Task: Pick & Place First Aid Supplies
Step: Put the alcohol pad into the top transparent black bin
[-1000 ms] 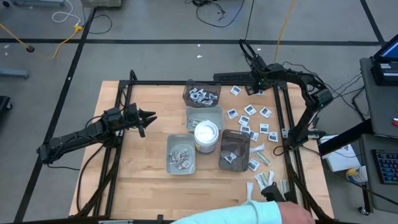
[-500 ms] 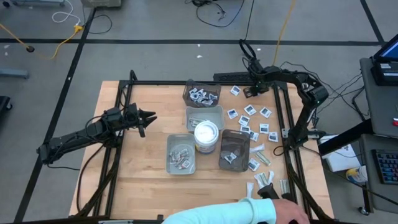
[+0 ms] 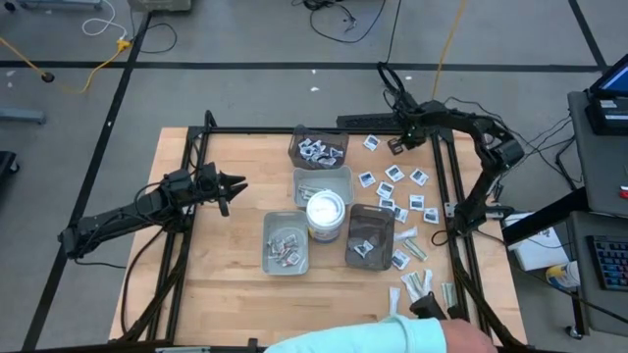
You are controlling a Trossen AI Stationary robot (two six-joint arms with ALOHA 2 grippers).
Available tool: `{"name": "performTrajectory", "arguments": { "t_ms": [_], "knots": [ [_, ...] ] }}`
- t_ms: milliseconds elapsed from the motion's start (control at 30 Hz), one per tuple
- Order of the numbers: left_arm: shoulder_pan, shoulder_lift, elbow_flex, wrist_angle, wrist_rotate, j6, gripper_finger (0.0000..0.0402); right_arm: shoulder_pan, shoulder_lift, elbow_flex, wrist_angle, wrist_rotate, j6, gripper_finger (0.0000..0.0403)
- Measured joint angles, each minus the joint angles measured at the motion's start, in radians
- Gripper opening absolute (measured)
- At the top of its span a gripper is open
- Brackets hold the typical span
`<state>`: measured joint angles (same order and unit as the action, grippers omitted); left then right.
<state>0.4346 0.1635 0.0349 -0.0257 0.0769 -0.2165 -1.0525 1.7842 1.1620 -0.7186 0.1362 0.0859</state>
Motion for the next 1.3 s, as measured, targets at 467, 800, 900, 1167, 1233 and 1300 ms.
{"name": "performTrajectory", "arguments": {
  "t_ms": [467, 800, 900, 1167, 1233, 1300],
  "knots": [
    [0.0, 0.0, 0.0, 0.0, 0.0, 0.0, 0.0129, 0.027, -0.293, 0.068, -0.275, -0.005, -0.034, 0.0],
    [0.0, 0.0, 0.0, 0.0, 0.0, 0.0, 0.0129, 0.088, -0.245, 0.116, -0.322, -0.037, -0.051, 0.0],
    [0.0, 0.0, 0.0, 0.0, 0.0, 0.0, 0.0129, 0.133, -0.197, 0.178, -0.333, -0.044, -0.092, 0.0],
    [0.0, 0.0, 0.0, 0.0, 0.0, 0.0, 0.0129, 0.264, -0.02, 0.39, -0.432, -0.088, -0.222, 0.0],
    [0.0, 0.0, 0.0, 0.0, 0.0, 0.0, 0.0129, 0.297, 0.026, 0.441, -0.45, -0.089, -0.252, 0.0],
    [0.0, 0.0, 0.0, 0.0, 0.0, 0.0, 0.0129, 0.326, 0.068, 0.497, -0.467, -0.089, -0.282, 0.0]
  ]
}}
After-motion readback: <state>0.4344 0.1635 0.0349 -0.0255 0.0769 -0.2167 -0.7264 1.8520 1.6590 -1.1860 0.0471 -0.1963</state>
